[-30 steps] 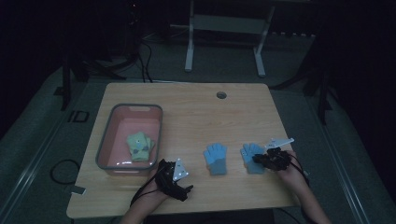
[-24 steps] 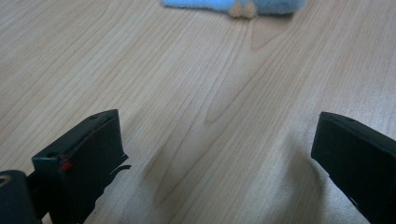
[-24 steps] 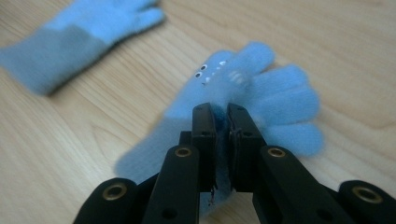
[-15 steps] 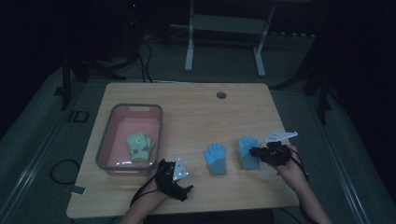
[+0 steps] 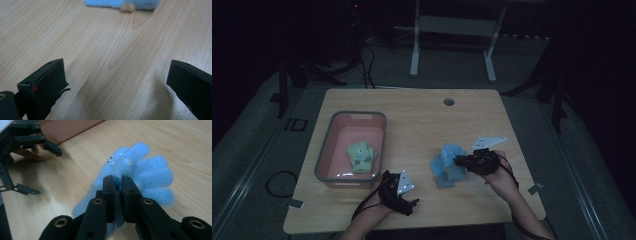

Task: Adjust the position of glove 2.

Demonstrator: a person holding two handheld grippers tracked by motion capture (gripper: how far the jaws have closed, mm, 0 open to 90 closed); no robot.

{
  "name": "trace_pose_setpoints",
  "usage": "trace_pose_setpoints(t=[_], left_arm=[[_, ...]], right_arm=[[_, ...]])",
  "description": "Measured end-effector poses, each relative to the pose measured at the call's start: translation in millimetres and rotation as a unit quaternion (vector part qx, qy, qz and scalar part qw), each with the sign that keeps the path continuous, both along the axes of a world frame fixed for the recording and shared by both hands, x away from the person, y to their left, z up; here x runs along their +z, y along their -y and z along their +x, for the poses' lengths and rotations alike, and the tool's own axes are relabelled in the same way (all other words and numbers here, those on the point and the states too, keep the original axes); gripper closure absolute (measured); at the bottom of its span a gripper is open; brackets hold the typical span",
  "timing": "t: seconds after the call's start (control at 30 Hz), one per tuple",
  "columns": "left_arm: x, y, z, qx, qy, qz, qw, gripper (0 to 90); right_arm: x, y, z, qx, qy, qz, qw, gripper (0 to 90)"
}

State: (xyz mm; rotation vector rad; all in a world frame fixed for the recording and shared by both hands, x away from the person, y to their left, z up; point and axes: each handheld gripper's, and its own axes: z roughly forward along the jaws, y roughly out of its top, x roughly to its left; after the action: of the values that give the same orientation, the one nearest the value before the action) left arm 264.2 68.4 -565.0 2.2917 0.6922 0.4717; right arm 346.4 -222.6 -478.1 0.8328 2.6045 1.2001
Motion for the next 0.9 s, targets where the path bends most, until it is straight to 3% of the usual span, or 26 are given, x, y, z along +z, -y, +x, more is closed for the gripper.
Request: trace_pose_setpoints(t=[0.13,0.63,0.9], left_arm=[[-0.1,-0.5,0.1,0.001,-0.002,-0.002,1.0000,2.7],[-0.4,0.6,-0.1,-0.001,-0.007,0.001,1.0000,2.7],[2.0,0.2,-0.6,-0.003,-0.006,-0.005,1.0000,2.7]], right_arm=[[-7.3,-15.8,-1.2,0.021,-0.006,-0.013,0.9997,82.7],[-55.0,-27.4,12.8,0.018,-0.049,-0.051,0.9973,79.0],[-51.9,-25.5,11.0,0.019,-0.040,-0.054,0.9976,66.6]])
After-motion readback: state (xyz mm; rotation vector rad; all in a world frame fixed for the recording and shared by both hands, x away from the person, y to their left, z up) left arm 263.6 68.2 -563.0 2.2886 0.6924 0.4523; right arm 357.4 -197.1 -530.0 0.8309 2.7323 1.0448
